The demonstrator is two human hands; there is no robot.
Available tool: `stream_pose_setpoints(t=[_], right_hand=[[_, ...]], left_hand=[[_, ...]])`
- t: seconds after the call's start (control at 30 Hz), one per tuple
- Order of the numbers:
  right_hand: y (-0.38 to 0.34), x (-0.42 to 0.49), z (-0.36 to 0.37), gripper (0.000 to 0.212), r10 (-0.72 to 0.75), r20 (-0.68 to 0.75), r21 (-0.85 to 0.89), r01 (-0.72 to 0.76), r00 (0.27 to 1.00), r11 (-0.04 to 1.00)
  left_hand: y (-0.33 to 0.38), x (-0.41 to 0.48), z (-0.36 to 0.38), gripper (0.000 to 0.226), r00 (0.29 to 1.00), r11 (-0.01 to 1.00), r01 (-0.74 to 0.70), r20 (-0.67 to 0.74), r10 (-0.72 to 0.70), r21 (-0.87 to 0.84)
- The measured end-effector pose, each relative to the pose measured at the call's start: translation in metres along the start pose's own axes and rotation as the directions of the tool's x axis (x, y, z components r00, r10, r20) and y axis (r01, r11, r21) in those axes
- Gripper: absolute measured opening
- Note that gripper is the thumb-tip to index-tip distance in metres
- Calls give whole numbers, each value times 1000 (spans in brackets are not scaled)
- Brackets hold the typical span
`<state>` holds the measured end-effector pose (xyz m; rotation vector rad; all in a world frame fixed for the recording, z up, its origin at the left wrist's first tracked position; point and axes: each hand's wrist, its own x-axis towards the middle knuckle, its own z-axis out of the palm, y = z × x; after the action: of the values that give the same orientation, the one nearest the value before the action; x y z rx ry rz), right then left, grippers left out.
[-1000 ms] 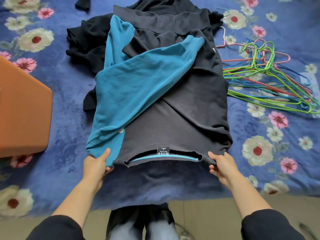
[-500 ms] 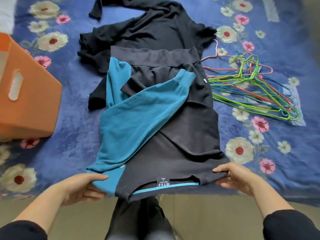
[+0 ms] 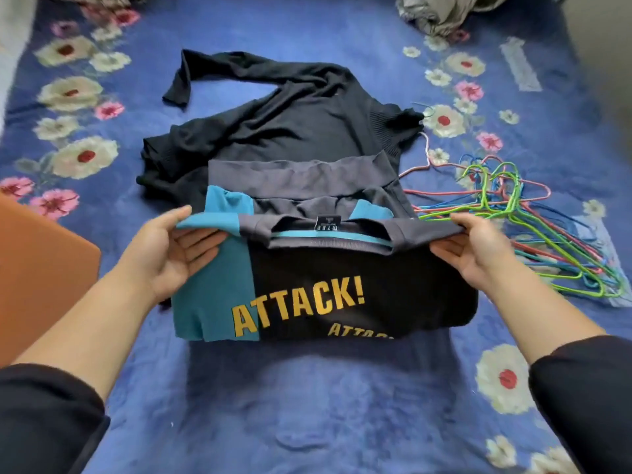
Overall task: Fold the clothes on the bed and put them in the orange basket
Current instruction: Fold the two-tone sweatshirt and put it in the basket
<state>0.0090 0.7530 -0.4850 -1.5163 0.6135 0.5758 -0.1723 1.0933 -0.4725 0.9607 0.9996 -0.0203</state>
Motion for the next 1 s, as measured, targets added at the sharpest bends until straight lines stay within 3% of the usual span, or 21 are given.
stream_pose_setpoints(t=[0.13, 0.23, 0.27, 0.33, 0.4, 0.47, 0.57, 0.63, 0.7, 0.8, 0.87, 0.93, 1.0], right_hand=[[-42, 24, 36, 21, -171, 68, 106, 164, 983, 981], [-37, 44, 54, 11, -215, 102, -45, 221, 971, 974], [-24, 49, 54, 8, -239, 58, -142, 245, 969, 959], [10, 61, 44, 4, -336, -60, -377, 290, 940, 879], [43, 64, 24, 12, -414, -196, -534, 257, 889, 805], [69, 62, 3, 22, -441, -379, -566, 174, 813, 806], [93, 60, -23, 26, -380, -545, -487, 87, 747, 869], [99, 58, -28, 21, -290, -533, -393, 71, 795, 917], [101, 56, -30, 5, -182, -474, -255, 64, 861, 965], [101, 55, -31, 4, -27, -419, -119, -25, 908, 993], [100, 53, -31, 28, 105, -367, -70, -141, 924, 988], [96, 50, -30, 29, 170, -325, 16, -174, 930, 985], [90, 47, -30, 14, 180, -242, 142, -149, 953, 979]], left_hand=[[46, 33, 25, 36, 980, 984, -176, 99, 173, 26], [43, 60, 33, 28, 953, 941, -290, 143, 267, 176], [29, 66, 32, 28, 939, 887, -343, 109, 325, 310], [-12, 69, 20, 34, 858, 668, -402, 4, 513, 626], [-57, 60, 0, 41, 761, 523, -316, -118, 638, 791], [-98, 49, -22, 48, 731, 601, -216, -281, 622, 769], [-132, 39, -44, 50, 799, 782, -109, -414, 436, 613], [-139, 40, -52, 54, 867, 830, -69, -378, 324, 553], [-137, 42, -53, 70, 893, 797, -102, -297, 337, 595], [-124, 49, -46, 38, 867, 697, -153, -244, 435, 700], [-113, 51, -42, 27, 867, 632, -222, -146, 477, 743], [-100, 47, -38, 21, 874, 686, -327, -67, 481, 650], [-90, 39, -34, 14, 872, 764, -376, -79, 484, 524]])
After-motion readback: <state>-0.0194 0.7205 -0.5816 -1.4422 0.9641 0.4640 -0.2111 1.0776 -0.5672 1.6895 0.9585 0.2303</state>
